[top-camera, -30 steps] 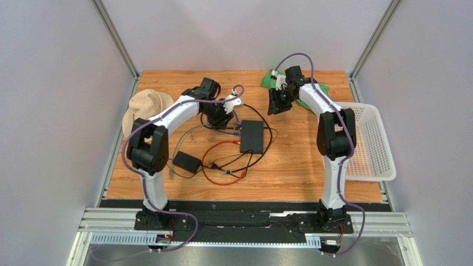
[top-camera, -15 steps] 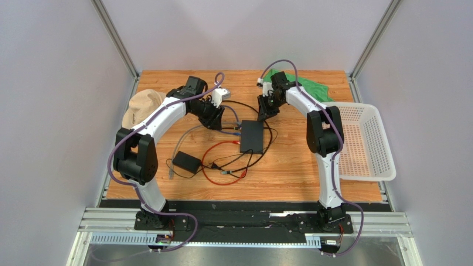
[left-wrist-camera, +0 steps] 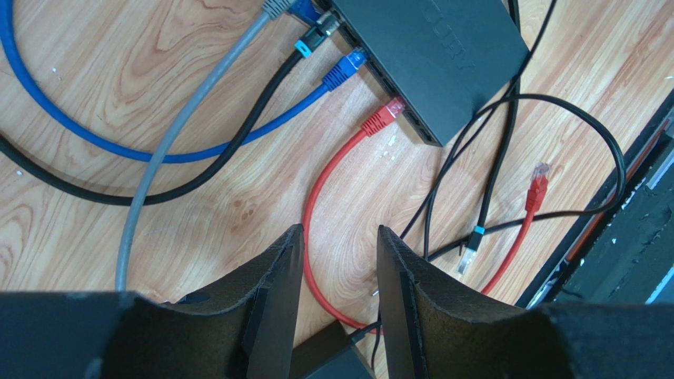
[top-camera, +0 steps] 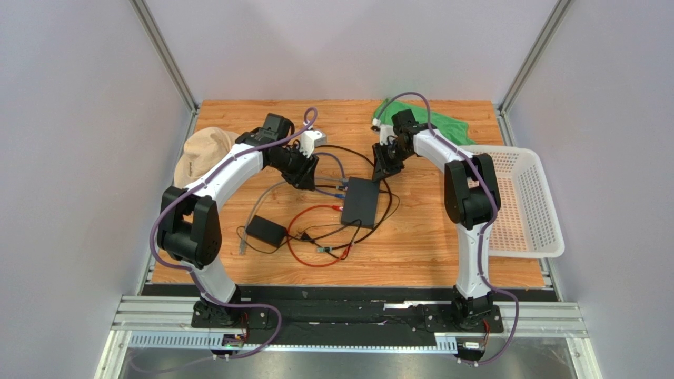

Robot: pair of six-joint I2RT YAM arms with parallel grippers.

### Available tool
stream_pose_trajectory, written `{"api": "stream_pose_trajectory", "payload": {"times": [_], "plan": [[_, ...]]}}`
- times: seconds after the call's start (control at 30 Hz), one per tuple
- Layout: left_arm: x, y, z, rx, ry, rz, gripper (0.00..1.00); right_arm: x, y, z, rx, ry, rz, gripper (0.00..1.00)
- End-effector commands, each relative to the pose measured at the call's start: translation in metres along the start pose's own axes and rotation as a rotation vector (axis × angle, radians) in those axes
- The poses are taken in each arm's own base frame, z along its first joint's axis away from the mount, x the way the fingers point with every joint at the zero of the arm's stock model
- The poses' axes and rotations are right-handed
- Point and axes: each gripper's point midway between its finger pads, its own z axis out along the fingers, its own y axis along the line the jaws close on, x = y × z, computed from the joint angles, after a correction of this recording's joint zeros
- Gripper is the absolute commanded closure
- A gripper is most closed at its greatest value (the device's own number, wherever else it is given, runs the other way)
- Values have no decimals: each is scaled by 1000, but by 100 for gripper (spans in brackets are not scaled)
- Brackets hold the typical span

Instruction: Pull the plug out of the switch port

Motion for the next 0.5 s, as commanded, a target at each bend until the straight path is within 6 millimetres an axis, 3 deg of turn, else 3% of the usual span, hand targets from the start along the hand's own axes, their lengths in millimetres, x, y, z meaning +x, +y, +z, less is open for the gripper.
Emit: {"api": "stream_pose_trajectory", "payload": {"times": [0.0, 0.1, 0.2, 0.27, 0.3, 0.47], "plan": [[-32, -12, -22, 2, -116, 38, 53, 8, 0, -9, 62, 35, -11, 77], [-45, -9, -26, -11, -150, 44, 53, -7, 0, -18, 80, -9, -25, 76], [-59, -4, -27, -31, -164, 18, 52, -36, -1, -34, 109, -97, -56, 74], [-64, -3, -26, -23, -161, -9, 52, -55, 3, -46, 101, -143, -81, 64], [-73, 2, -23, -28, -160, -25, 51, -60, 5, -51, 95, -155, -98, 50], [-64, 12, -3, 15, -12, -140, 50, -85, 6, -87, 88, -210, -230, 37]]}}
